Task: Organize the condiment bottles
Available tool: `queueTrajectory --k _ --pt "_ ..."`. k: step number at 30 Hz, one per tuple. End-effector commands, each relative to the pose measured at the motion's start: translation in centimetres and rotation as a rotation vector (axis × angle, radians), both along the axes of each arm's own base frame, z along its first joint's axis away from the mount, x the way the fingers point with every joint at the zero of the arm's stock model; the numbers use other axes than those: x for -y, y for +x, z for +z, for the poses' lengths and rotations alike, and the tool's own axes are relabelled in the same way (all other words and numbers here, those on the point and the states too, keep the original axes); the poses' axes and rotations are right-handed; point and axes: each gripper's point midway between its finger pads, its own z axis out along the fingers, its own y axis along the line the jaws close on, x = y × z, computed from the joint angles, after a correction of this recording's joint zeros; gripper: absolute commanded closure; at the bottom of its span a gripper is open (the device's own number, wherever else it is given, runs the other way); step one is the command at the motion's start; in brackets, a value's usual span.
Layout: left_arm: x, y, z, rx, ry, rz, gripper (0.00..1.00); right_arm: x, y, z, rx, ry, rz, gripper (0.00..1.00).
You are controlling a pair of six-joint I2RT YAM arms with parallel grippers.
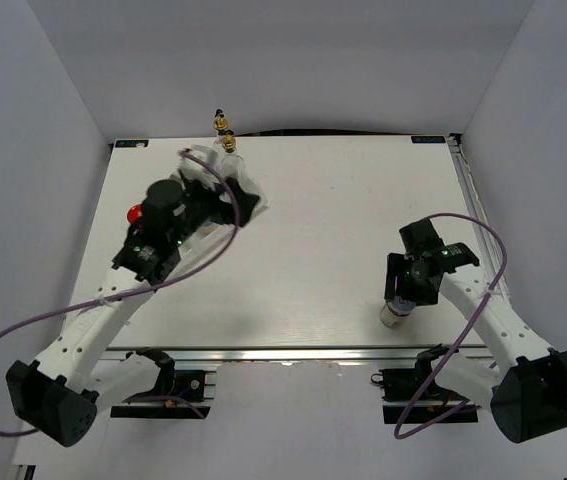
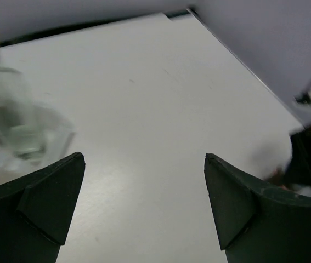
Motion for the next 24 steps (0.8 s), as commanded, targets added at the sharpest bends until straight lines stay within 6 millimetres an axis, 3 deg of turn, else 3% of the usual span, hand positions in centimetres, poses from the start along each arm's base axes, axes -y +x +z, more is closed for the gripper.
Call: queueTrajectory --k 1,2,3,4,7,8,11,13,18,24 --pt "7.5 -4.3 -2.7 0.086 0.109 -0.413 0.02 -2.8 2.3 3.7 0.105 0.125 0.138 0.98" --pt "9.0 -5.6 -4.1 0.11 0.142 -0.516 0.02 -3.5 2.5 4.3 0.119 0.156 0.172 0.99" --pt "10.2 -6.0 -4.2 0.137 0.133 -0.55 0.02 -4.5 2.8 5.4 0.144 0.199 0.214 1.0" --pt "12.2 -7.0 -5.5 0.122 0.136 -0.608 0.02 -5.4 2.7 6.2 0.159 0.24 0.272 1.0" --pt "16.0 -9.2 -7.5 0.155 0.192 -0.784 0.02 -6.7 3.2 8.8 0.221 0.283 0.358 1.0" --pt "17.1 -9.0 -9.3 0.135 0.212 -0.82 0.02 -7.1 3.2 9.4 0.234 0.294 0.383 1.0" --pt "20.3 -11.4 -10.7 0.162 0.219 -1.01 0.02 -8.5 3.0 11.4 0.261 0.35 0.46 1.0" --pt "21.8 -13.6 -10.4 0.216 0.206 -1.131 0.02 -9.4 3.0 12.6 0.27 0.381 0.497 1.0" --pt "23.5 -16.1 -9.8 0.334 0.176 -1.27 0.02 -10.4 2.8 13.9 0.242 0.405 0.532 1.0" --pt "24.5 -14.6 -8.0 0.352 0.115 -1.164 0.02 -11.8 2.4 15.5 0.239 0.476 0.561 1.0"
